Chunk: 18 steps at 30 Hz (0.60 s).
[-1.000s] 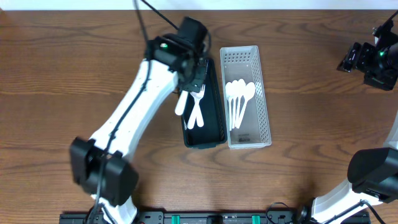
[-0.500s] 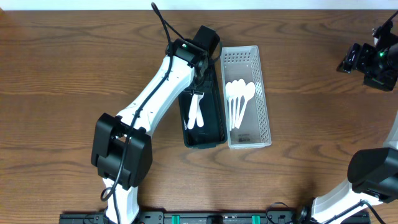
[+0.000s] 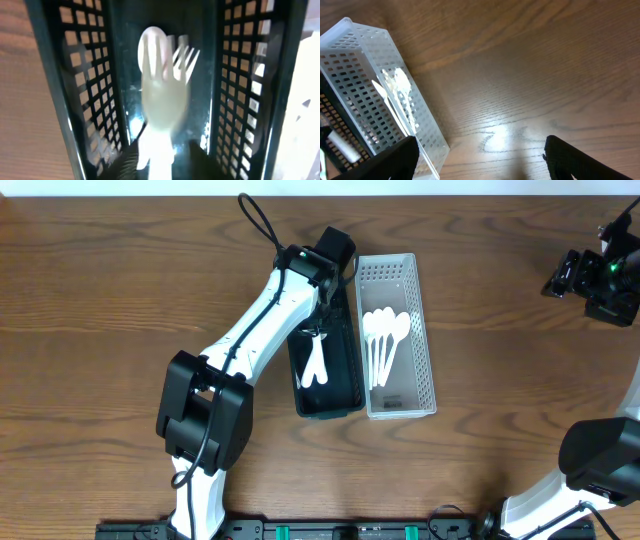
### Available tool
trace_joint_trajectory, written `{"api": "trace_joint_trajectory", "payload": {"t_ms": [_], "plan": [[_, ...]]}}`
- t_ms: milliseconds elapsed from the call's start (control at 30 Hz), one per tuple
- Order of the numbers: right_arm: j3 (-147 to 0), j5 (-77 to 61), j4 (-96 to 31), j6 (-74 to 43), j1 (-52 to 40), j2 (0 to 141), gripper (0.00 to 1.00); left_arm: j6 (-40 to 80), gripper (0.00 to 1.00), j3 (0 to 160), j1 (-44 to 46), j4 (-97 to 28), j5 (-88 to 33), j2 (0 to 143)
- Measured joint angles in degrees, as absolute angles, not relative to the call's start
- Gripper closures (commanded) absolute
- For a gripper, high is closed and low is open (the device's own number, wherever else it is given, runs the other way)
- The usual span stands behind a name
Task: Pack container
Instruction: 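Lower the second white fork into the black basket and release, then move the left gripper back to the pale teal fork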
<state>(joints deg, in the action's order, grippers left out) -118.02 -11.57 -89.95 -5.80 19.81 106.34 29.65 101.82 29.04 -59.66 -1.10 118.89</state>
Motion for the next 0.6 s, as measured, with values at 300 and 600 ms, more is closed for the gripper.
{"api": "trace_joint_trajectory", "payload": {"t_ms": [300, 600], "plan": [[-118.02, -11.57, -90.06, -5.56, 19.81, 106.34, 0.16, 27.42, 0.5, 101.82, 29.04, -59.75, -1.1, 118.8], [-118.02, -11.57, -90.17, -5.15, 19.81, 106.34, 0.16, 17.21, 0.35, 103.83, 28.12, -67.18, 7.57, 108.71]]}}
